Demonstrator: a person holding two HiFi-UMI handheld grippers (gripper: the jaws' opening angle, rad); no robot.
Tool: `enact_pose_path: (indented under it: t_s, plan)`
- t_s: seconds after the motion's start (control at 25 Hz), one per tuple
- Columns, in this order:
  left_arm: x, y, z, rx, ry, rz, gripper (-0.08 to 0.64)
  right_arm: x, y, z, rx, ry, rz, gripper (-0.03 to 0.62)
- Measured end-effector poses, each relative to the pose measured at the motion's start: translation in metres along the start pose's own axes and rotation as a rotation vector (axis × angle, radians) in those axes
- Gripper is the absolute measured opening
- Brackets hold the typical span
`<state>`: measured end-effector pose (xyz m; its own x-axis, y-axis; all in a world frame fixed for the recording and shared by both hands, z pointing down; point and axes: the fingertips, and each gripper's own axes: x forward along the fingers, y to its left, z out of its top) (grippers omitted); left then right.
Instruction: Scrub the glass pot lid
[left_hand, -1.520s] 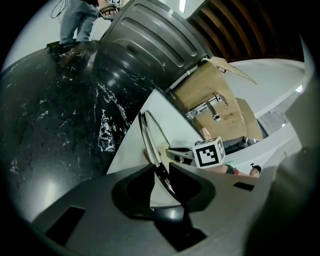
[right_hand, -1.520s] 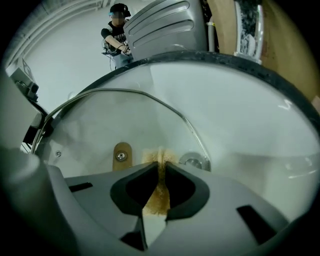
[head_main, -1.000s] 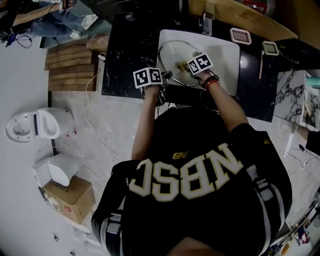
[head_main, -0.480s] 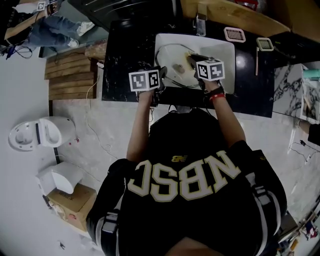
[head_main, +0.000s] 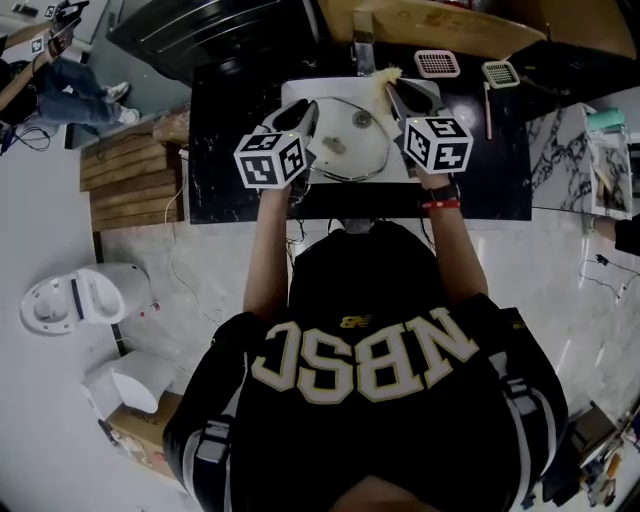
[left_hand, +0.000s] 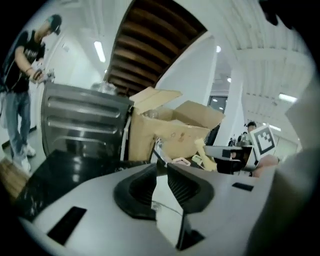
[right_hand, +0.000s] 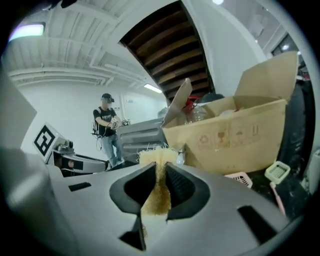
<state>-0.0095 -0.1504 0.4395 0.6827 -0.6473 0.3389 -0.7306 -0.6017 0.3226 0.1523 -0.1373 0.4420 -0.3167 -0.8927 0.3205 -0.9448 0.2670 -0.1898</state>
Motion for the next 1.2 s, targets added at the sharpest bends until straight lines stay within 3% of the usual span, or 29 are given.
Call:
enact_pose_path:
  t_s: [0.08, 0.16, 0.36, 0.48, 0.68, 0.88, 1.2]
  plan:
    - [0.003, -0.013, 0.021, 0.105, -0.058, 0.003, 0.08, -0.011, -0.005, 0.02, -0.007, -0.05, -0.021, 0.071]
    - [0.004, -0.023, 0.04, 0.154, -0.113, 0.016, 0.076, -0.021, -0.009, 0.038, -0.073, -0.081, -0.06, 0.069]
    - [-0.011, -0.034, 0.088, 0.281, -0.293, 0.135, 0.034, -0.042, -0.016, 0.073, -0.099, -0.17, -0.102, 0.066]
    - [-0.016, -0.041, 0.103, 0.26, -0.334, 0.131, 0.015, -0.05, -0.022, 0.082, -0.089, -0.204, -0.119, 0.066]
    - [-0.011, -0.052, 0.105, 0.242, -0.329, 0.112, 0.014, -0.053, -0.025, 0.085, -0.102, -0.229, -0.118, 0.066]
    - [-0.008, -0.061, 0.102, 0.206, -0.346, 0.086, 0.014, -0.046, -0.018, 0.072, -0.084, -0.174, -0.042, 0.066]
    - [0.002, -0.066, 0.09, 0.222, -0.318, 0.081, 0.014, -0.051, -0.03, 0.065, -0.087, -0.157, -0.062, 0.067]
